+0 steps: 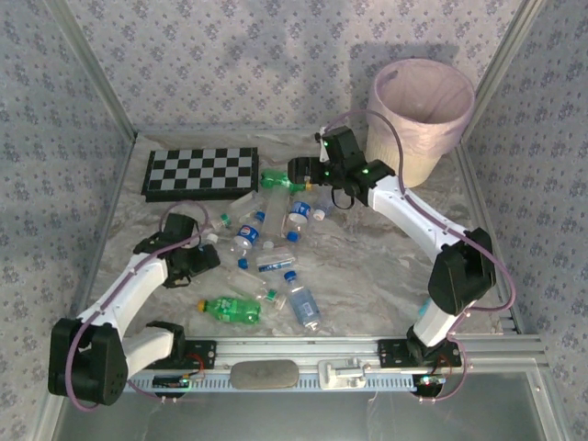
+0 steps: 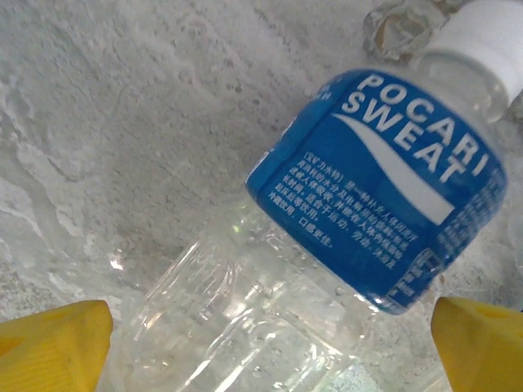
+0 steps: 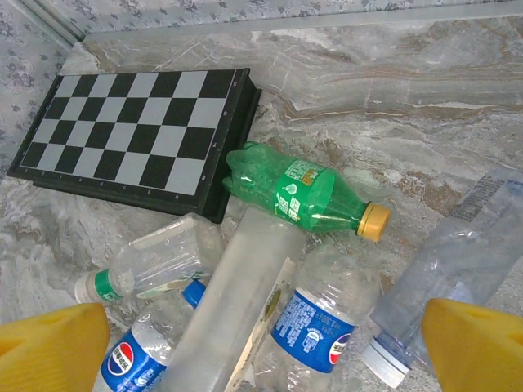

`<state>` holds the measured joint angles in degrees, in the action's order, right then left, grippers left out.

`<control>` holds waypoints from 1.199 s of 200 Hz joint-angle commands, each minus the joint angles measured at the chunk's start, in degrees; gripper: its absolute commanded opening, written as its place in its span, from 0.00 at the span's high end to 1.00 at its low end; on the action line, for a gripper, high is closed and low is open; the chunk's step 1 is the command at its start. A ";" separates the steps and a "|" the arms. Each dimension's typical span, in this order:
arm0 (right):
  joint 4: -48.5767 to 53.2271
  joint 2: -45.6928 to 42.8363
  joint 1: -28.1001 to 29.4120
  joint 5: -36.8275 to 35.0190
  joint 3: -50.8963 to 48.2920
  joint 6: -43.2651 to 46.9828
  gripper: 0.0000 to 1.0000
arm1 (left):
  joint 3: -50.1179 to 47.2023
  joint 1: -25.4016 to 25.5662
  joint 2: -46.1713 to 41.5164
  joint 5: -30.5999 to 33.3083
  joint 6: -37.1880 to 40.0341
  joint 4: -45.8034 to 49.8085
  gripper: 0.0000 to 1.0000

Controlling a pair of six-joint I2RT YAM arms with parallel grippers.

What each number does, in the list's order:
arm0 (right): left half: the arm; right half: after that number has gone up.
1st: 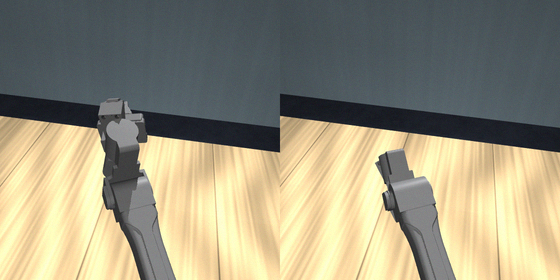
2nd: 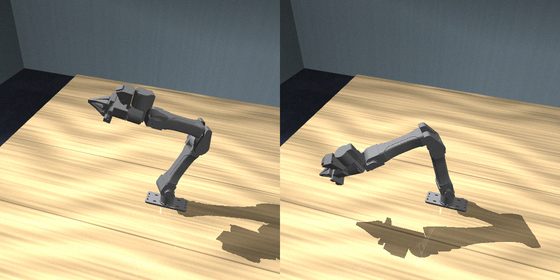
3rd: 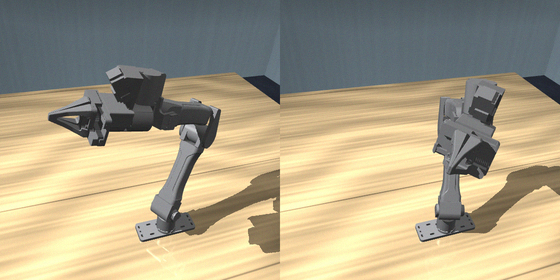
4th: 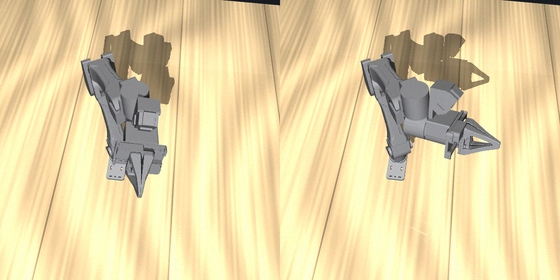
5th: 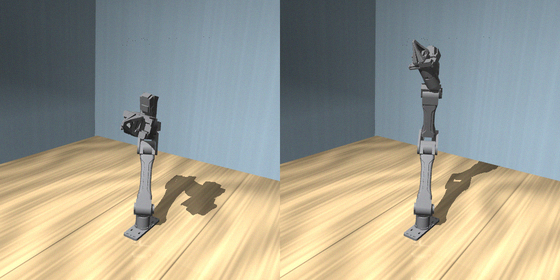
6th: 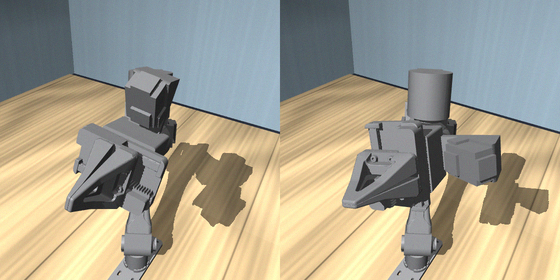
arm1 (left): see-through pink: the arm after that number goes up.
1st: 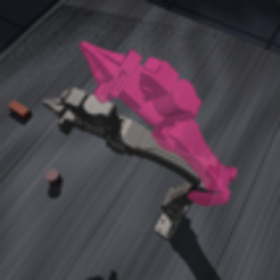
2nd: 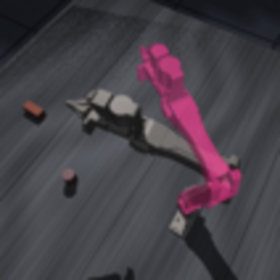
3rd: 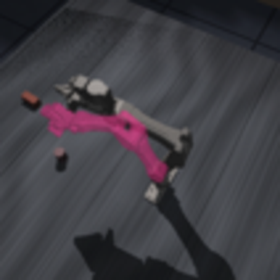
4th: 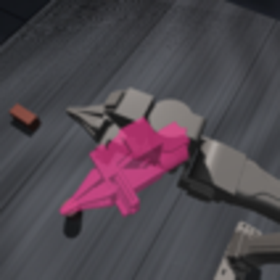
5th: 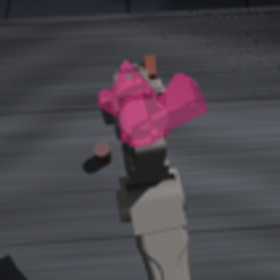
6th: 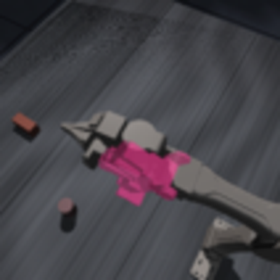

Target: Put the plastic bottles in the bin

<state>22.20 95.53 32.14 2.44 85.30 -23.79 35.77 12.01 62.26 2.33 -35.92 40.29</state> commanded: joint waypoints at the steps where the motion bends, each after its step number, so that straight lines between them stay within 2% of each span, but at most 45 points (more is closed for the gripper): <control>1: -0.54 -0.28 -0.06 0.64 0.73 -1.34 0.00 | -0.56 0.74 -1.24 -2.30 -1.08 0.05 0.02; 44: -0.04 -0.22 0.22 0.35 0.84 -1.43 0.00 | -1.90 3.78 -1.11 -1.72 -1.36 0.16 0.06; 108: 1.23 -1.02 0.81 -1.15 0.42 -1.61 0.00 | -3.25 3.82 2.39 -0.31 -1.08 -3.99 0.21; 159: 2.06 -1.53 1.06 -2.09 0.40 -1.26 0.00 | -2.90 3.82 5.10 0.67 -0.29 -5.86 0.27; 212: 2.08 -1.39 1.08 -2.18 0.66 -1.17 0.00 | -3.01 3.82 5.20 1.48 -0.27 -6.50 0.52; 240: 2.06 -1.48 1.11 -1.63 1.01 -1.02 0.00 | -1.84 3.81 2.02 3.41 -0.25 -5.90 0.54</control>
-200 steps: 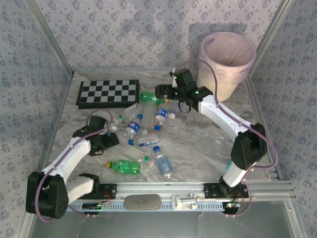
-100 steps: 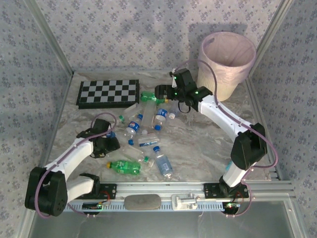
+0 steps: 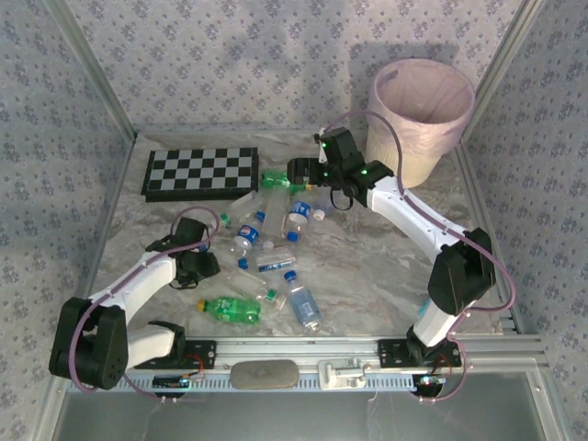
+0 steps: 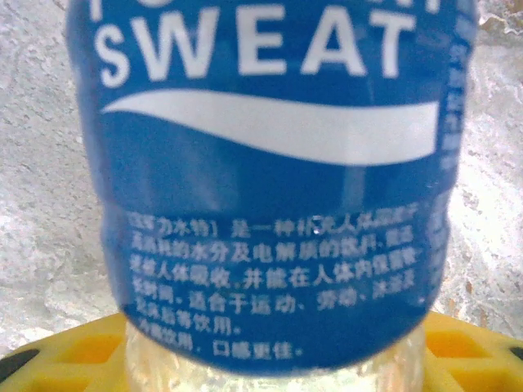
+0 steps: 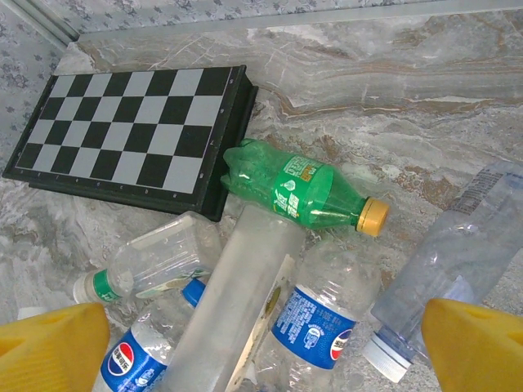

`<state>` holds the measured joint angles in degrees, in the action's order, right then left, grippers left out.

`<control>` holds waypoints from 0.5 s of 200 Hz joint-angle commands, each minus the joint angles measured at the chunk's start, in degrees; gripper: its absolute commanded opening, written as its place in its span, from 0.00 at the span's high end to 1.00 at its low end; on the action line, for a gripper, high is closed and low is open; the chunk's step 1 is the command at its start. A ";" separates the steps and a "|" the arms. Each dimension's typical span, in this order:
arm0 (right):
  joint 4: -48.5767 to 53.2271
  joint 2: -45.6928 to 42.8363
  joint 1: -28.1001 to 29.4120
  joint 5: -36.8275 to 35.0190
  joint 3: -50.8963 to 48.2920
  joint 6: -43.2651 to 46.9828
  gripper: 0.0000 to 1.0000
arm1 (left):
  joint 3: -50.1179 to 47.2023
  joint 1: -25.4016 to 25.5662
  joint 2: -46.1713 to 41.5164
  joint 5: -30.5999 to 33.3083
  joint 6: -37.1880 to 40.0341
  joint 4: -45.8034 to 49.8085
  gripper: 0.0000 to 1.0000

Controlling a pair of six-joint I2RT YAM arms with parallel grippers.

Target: Put the plastic bottles in the bin

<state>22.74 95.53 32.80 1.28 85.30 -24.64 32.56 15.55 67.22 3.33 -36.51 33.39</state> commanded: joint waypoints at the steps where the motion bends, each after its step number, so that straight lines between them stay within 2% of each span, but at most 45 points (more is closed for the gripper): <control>1: 1.51 -1.48 0.44 -0.44 1.01 -0.15 0.00 | 1.46 0.27 -3.09 2.44 0.41 0.99 0.54; 24: 1.32 -1.07 0.35 2.00 2.17 0.10 0.00 | 4.54 -0.16 -6.56 2.51 0.76 -0.31 0.55; 45: 0.57 -0.62 0.12 6.29 3.65 0.17 0.00 | 8.81 -0.52 -8.37 -0.02 1.72 -3.85 0.55; 100: -5.06 0.13 -0.77 23.84 7.05 -2.34 0.00 | 19.08 0.39 -5.56 -13.37 2.72 -19.68 0.55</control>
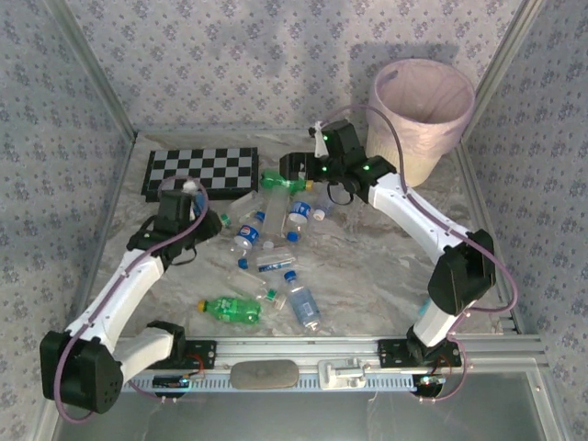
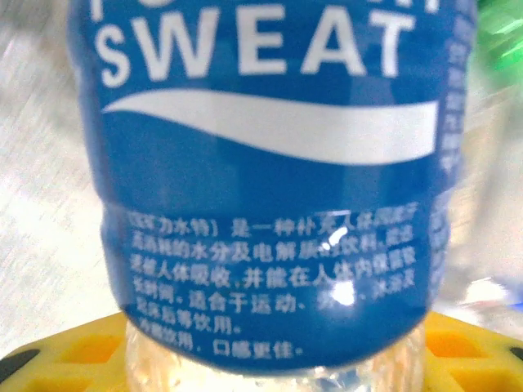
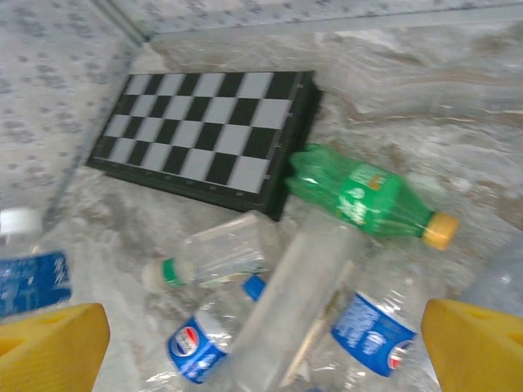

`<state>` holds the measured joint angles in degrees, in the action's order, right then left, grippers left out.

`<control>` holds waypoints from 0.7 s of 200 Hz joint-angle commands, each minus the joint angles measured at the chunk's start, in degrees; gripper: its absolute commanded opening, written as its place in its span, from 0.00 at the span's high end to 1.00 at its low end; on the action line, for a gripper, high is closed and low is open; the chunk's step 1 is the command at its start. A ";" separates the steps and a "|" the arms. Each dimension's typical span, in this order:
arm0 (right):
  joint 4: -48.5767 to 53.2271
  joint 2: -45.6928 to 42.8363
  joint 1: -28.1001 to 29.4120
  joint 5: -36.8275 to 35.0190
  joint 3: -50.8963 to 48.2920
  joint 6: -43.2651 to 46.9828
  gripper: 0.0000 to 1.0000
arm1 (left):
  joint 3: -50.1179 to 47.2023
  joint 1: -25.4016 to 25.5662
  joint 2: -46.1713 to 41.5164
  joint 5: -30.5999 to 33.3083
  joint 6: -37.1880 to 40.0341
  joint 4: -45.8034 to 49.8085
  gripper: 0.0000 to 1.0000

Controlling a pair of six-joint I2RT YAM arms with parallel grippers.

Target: Put the plastic bottles in the bin

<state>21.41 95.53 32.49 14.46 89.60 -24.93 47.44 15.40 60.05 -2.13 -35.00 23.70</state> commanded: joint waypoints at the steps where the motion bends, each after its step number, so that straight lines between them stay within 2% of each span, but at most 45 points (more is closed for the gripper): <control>1: -3.91 0.12 -0.48 10.97 2.76 -2.14 0.00 | 4.35 0.61 1.76 -8.12 1.23 -10.30 0.55; 59: -9.72 0.72 -0.75 23.15 3.81 -5.44 0.04 | 13.12 6.87 10.47 -16.35 3.03 -20.22 0.55; 102: -10.06 0.54 -0.92 23.25 2.89 -5.78 0.07 | 16.50 12.53 14.50 -18.20 5.45 -21.07 0.56; 140: -12.82 0.46 -1.03 22.90 0.20 -7.18 0.09 | 17.60 15.07 15.42 -20.08 5.56 -21.20 0.56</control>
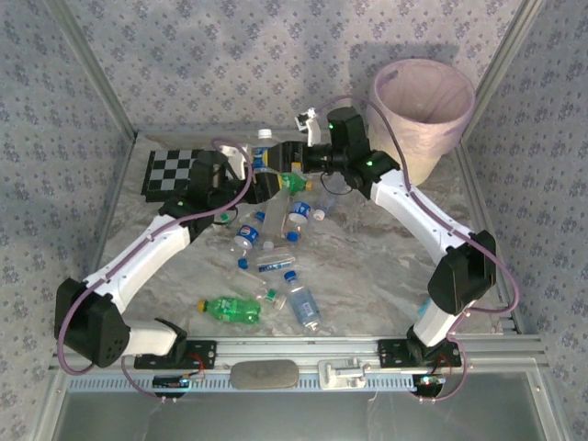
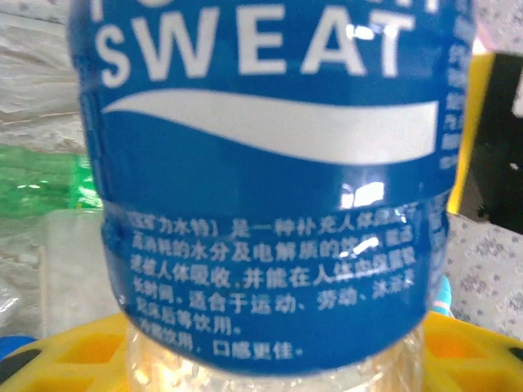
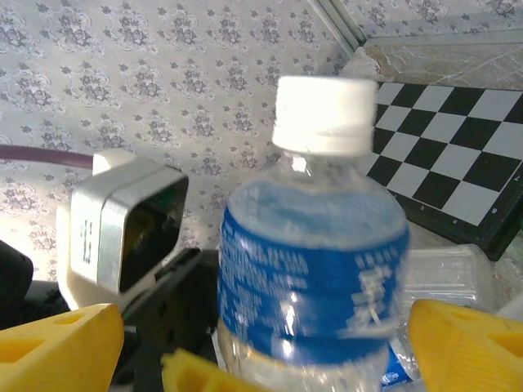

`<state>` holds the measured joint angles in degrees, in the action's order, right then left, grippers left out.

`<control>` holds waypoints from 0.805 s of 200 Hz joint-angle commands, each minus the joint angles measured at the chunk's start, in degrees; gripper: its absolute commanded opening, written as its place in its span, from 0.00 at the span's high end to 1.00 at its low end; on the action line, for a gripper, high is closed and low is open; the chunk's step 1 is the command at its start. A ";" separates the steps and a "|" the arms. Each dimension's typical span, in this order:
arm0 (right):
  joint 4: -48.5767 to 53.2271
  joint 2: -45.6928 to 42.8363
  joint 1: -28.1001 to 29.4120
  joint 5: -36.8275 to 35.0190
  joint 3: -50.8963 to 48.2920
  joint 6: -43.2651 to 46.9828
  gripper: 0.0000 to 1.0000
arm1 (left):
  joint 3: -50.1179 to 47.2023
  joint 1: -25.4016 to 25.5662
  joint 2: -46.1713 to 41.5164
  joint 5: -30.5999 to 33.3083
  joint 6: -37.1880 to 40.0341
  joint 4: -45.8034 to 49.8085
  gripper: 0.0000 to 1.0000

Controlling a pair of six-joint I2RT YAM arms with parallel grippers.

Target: Put the plastic bottles in the bin

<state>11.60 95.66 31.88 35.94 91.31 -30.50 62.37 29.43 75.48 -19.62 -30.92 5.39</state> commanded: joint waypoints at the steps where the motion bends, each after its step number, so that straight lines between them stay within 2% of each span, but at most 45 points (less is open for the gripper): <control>1: -3.08 0.32 -0.42 1.37 -1.58 -1.64 0.09 | 2.67 1.09 0.00 -2.65 1.47 -2.86 0.56; 90: -5.02 2.18 0.00 -1.80 -3.07 -2.71 0.12 | 2.08 2.84 -0.80 -4.38 1.16 -2.66 0.56; 140: -5.62 2.41 0.05 -2.76 -4.01 -2.81 0.20 | 1.44 3.10 -1.65 -4.57 1.12 -2.53 0.56; 161: -5.94 2.14 -0.04 -3.21 -4.51 -2.74 0.28 | 1.26 3.16 -1.95 -3.90 0.95 -2.14 0.47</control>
<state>5.96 97.51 31.92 34.83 88.18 -33.28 62.83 31.94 75.55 -22.09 -30.57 5.13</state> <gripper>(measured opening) 0.755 0.553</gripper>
